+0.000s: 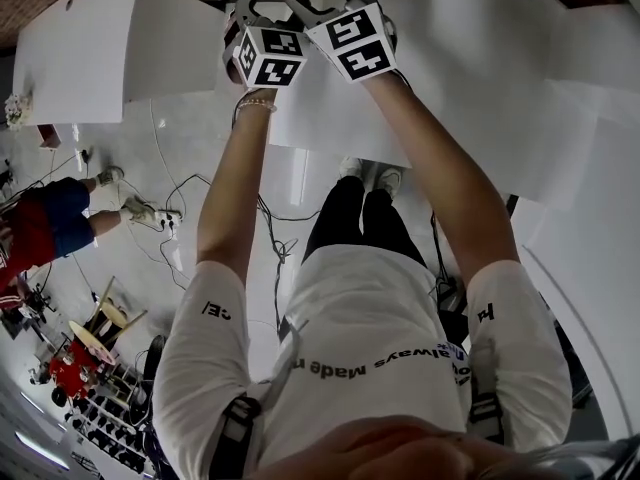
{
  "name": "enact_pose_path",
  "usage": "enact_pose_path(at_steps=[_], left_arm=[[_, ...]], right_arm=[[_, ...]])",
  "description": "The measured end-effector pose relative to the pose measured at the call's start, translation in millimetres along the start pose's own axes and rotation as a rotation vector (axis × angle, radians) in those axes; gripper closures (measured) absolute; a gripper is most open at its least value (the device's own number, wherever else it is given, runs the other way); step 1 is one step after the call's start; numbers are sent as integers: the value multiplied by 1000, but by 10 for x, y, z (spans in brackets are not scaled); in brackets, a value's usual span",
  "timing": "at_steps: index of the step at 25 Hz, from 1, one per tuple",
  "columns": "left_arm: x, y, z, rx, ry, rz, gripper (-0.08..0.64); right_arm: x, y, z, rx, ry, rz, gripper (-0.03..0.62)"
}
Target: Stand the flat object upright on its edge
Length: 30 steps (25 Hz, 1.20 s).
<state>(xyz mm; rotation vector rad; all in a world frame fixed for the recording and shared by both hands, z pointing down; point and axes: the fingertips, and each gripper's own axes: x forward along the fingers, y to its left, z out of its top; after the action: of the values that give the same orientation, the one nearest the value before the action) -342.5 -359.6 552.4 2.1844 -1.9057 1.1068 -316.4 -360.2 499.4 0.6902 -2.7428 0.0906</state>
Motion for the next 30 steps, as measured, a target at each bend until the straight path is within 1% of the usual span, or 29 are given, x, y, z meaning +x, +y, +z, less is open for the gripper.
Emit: enact_pose_path(at_steps=[3,7,9,11,12,14,17,20,24,30], left_arm=[[-104,-77,-39,-41,2,-2,255],[-388,-199,36,-104,-20,-3,255],[-561,-277,67,-157,-43,-13,256],[-759,-339,127,-219,-79,-30,258],[-880,-361,193,-244,-104,-35,263],[-1171,-417,382,-277,-165,-35,309],[-1678,-533,700,-324,-261,-41,419],[-2197,-637,969,-376,-336,-66,488],[-2814,-763,1273,-432,-405,-102,514],[-3419,-1031,1782,-444,-498,-174,522]], right_arm=[[-133,-10,-49,18,-5,-4,347],[-457,-52,6,24,-22,-12,347],[-665,-77,24,33,-36,-12,348],[-883,-108,48,41,-52,-15,376],[-1007,-122,76,44,-61,-17,391],[-1306,-138,162,45,-82,-22,423],[-1838,-136,322,38,-110,-30,464],[-2401,-73,476,46,-127,-39,501],[-3112,61,650,86,-132,-48,531],[-3848,243,1001,91,-163,-75,545]])
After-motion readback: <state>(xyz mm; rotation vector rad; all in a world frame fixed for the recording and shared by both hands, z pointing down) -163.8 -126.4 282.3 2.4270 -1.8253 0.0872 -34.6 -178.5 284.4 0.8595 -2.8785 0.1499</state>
